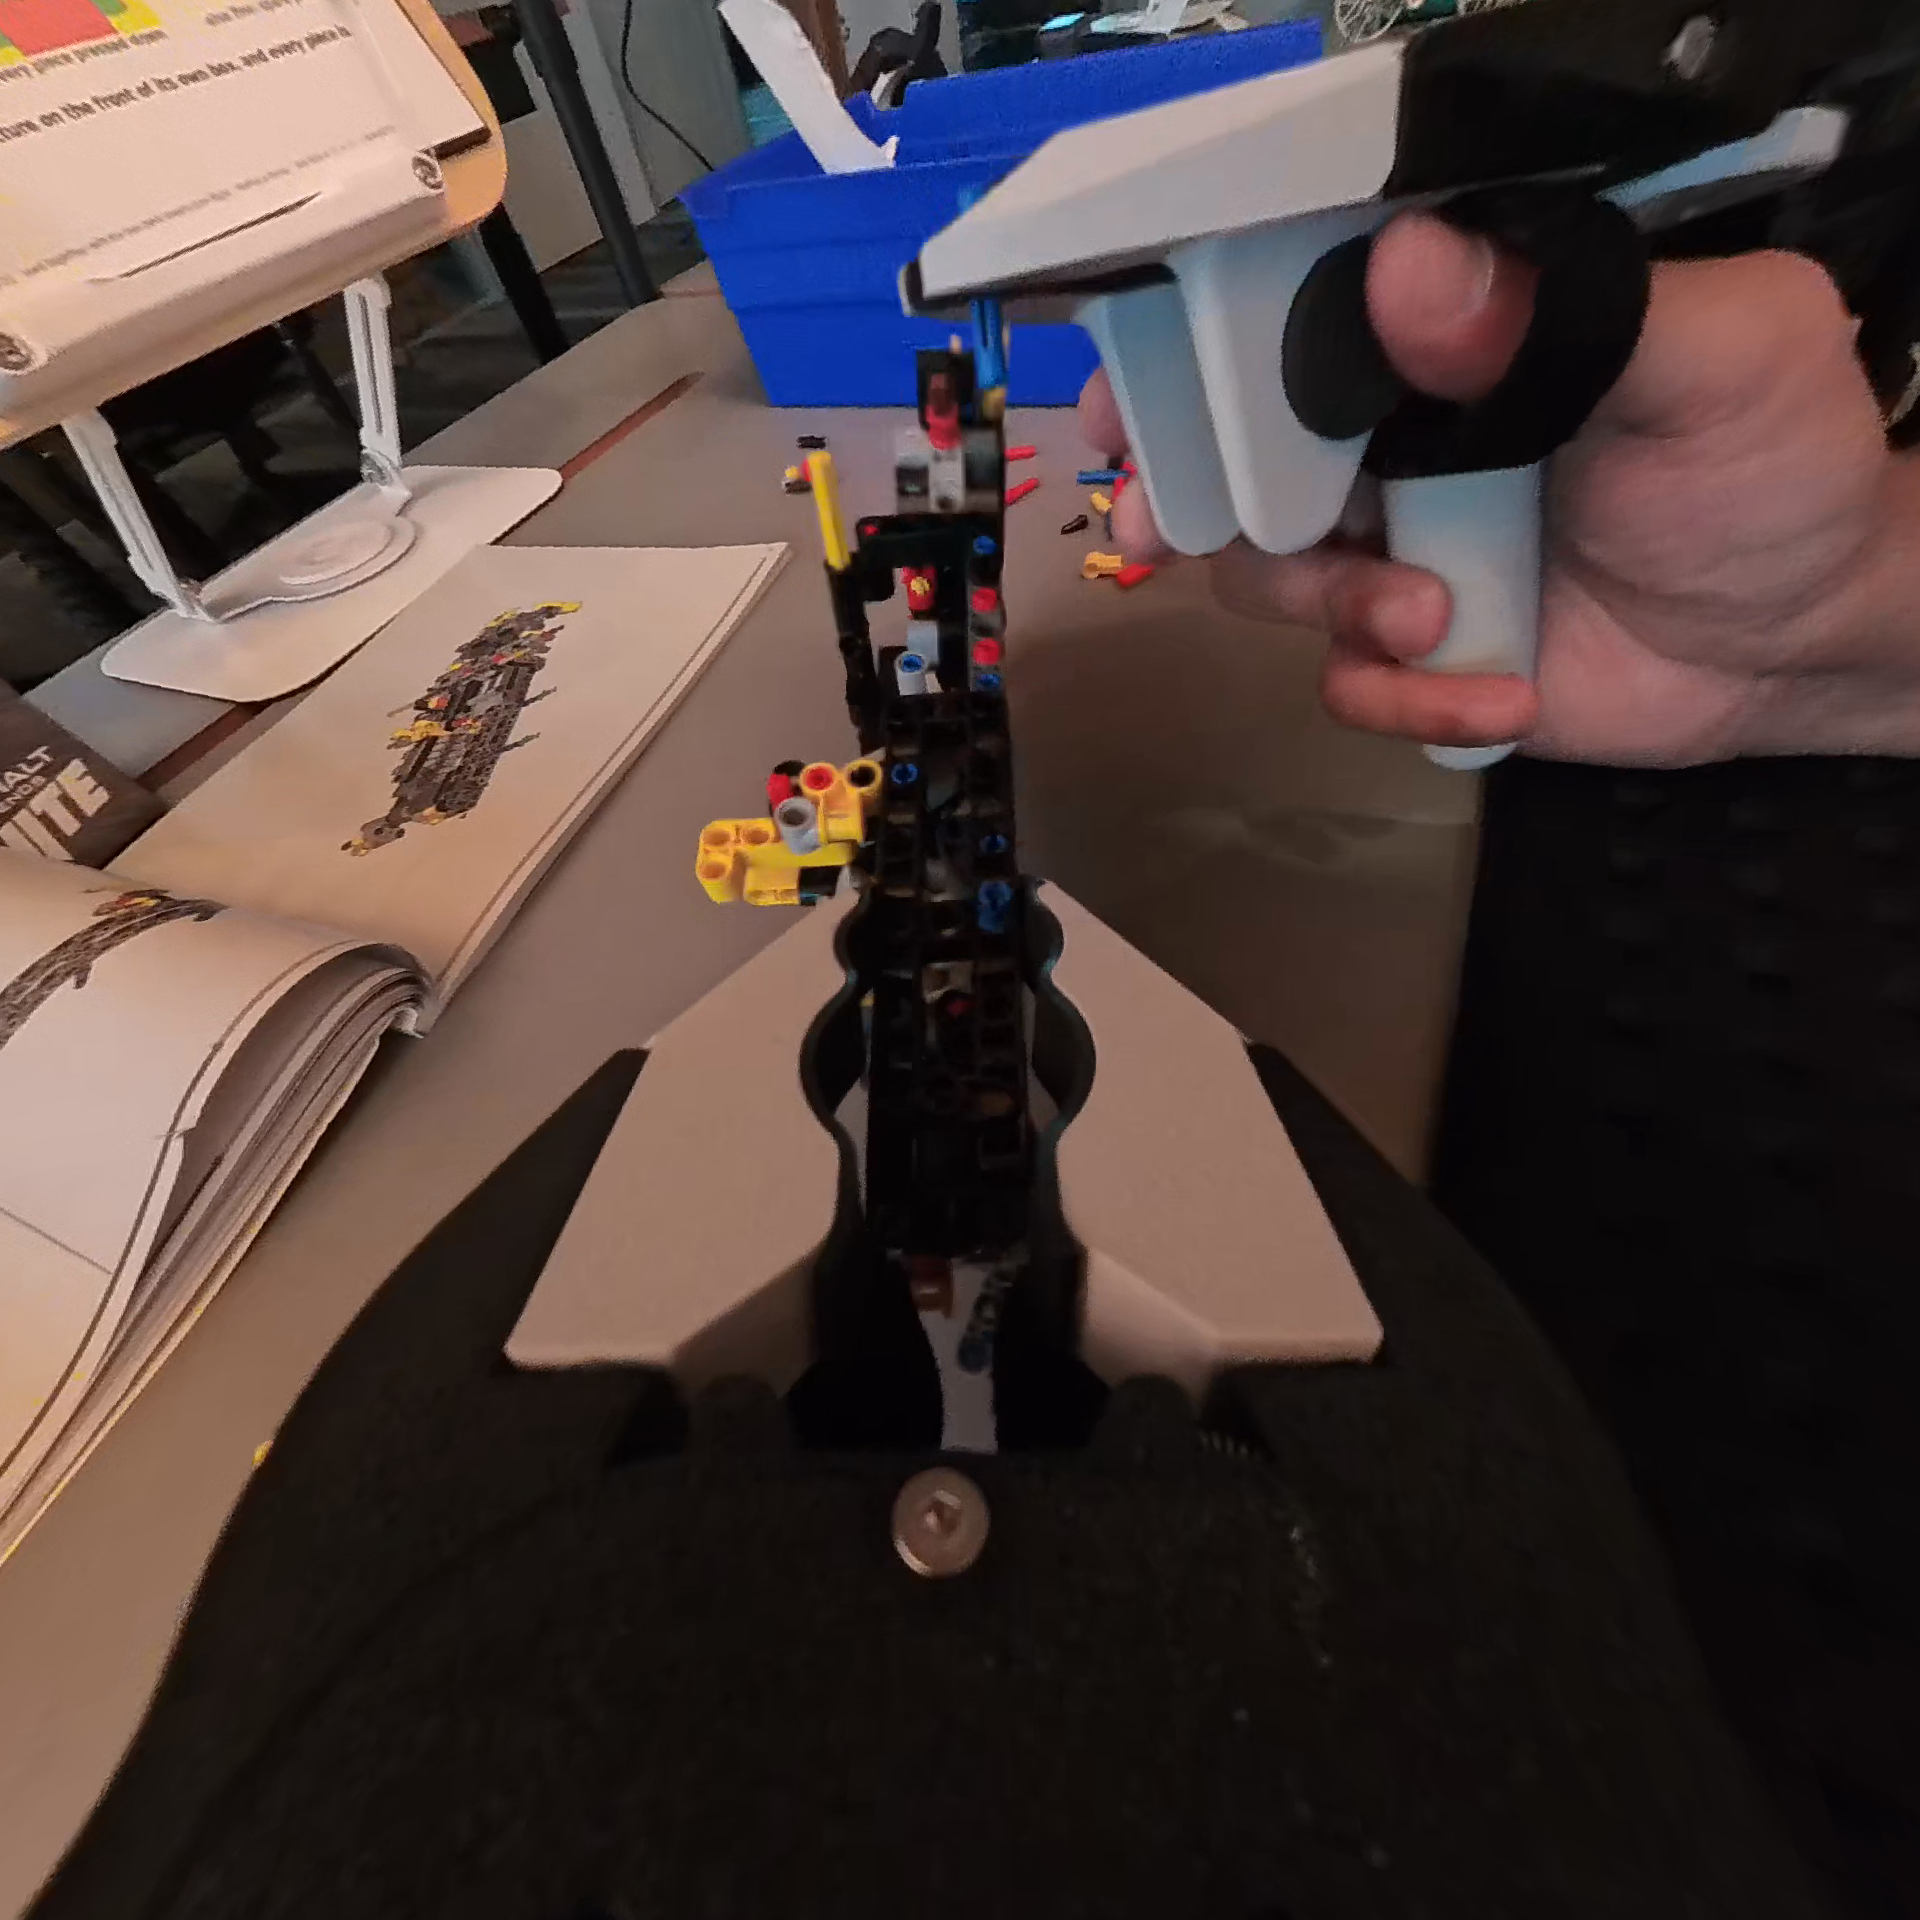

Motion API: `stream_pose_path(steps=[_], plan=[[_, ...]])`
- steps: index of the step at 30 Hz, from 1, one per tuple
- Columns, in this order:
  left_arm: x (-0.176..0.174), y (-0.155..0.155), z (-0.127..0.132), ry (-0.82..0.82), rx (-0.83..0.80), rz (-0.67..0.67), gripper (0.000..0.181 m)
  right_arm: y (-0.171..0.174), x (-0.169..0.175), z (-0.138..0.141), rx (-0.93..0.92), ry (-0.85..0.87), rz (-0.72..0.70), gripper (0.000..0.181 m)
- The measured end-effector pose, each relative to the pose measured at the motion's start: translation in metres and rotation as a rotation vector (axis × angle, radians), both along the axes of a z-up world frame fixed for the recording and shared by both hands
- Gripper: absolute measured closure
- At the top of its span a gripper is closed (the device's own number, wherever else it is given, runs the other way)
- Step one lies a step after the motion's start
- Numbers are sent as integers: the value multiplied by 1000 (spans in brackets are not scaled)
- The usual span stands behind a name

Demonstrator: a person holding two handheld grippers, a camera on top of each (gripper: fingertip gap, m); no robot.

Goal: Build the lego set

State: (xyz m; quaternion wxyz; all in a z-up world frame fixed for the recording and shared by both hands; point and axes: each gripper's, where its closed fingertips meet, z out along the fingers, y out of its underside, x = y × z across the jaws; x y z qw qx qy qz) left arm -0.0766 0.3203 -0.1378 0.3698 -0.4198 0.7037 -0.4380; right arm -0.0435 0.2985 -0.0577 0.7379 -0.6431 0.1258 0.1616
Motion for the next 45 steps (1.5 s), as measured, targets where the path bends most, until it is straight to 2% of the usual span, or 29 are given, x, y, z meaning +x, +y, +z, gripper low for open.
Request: stream_pose_path(steps=[7,18,24,33,40,45], plan=[[-5,-1,0,-45,90,-17,151,-5,16,-6,28,194,25,177],[-7,0,7,-90,143,-10,144,-4,-2,-5,19,140,79,177],[-10,0,18,-130,141,-7,143,-4,-1,-6,38,229,124,177],[-14,-5,22,-172,231,-19,144,-6,2,-6,60,304,151,177],[-14,-7,13,-152,299,-19,144,-6,2,-8,51,320,153,178],[-14,-4,11,-130,282,-18,144,-5,3,-9,45,325,147,177]])
